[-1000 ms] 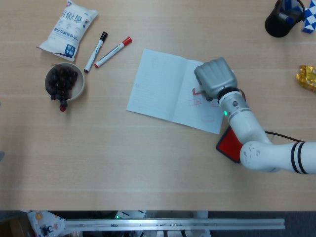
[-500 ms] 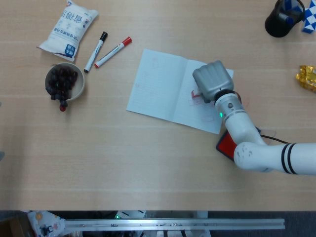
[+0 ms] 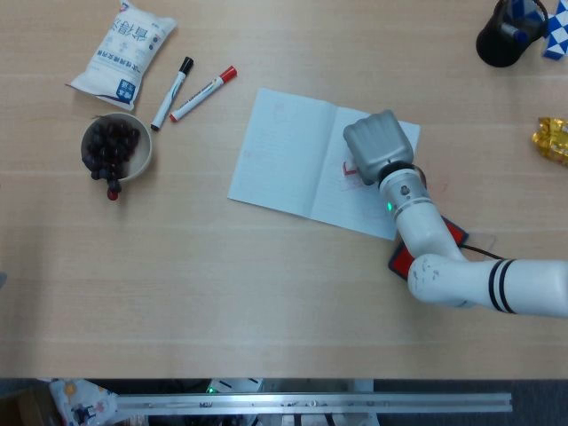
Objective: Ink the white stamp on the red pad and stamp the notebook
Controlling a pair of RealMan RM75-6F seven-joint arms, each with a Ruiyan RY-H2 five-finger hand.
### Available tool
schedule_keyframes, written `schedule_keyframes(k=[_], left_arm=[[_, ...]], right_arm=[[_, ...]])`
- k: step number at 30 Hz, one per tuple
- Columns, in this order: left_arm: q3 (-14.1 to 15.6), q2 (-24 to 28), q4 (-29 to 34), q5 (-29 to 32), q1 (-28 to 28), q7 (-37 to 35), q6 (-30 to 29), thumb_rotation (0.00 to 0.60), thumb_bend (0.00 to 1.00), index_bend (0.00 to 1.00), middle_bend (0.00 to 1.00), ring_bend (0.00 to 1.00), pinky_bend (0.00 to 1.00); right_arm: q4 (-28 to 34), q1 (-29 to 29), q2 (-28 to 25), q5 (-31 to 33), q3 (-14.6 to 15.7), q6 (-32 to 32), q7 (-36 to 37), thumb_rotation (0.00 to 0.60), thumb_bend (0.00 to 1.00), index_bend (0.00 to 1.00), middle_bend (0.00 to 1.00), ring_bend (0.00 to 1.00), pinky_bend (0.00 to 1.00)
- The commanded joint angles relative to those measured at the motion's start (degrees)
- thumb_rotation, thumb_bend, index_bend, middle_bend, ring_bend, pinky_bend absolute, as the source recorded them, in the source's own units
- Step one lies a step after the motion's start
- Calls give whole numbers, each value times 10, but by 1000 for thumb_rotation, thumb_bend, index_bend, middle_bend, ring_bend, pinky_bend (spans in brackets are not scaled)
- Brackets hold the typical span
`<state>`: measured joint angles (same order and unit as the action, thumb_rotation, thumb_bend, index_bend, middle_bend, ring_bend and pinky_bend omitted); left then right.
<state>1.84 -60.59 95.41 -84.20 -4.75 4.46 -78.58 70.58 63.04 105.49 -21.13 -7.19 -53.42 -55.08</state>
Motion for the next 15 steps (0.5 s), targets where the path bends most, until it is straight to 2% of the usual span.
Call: schedule_keyframes(k=[1, 15], left_arm=[[0, 0, 1, 0, 0, 1, 0, 600, 117, 53, 156, 202, 123], [0, 1, 2, 3, 0, 4, 1, 600, 117, 52, 152, 202, 123]], right_arm=[[-4, -1, 3, 1, -2, 2, -2, 600, 608, 931, 764, 645, 476], [-18, -3, 12, 7, -8, 7, -15, 600, 614, 936, 768, 645, 476]])
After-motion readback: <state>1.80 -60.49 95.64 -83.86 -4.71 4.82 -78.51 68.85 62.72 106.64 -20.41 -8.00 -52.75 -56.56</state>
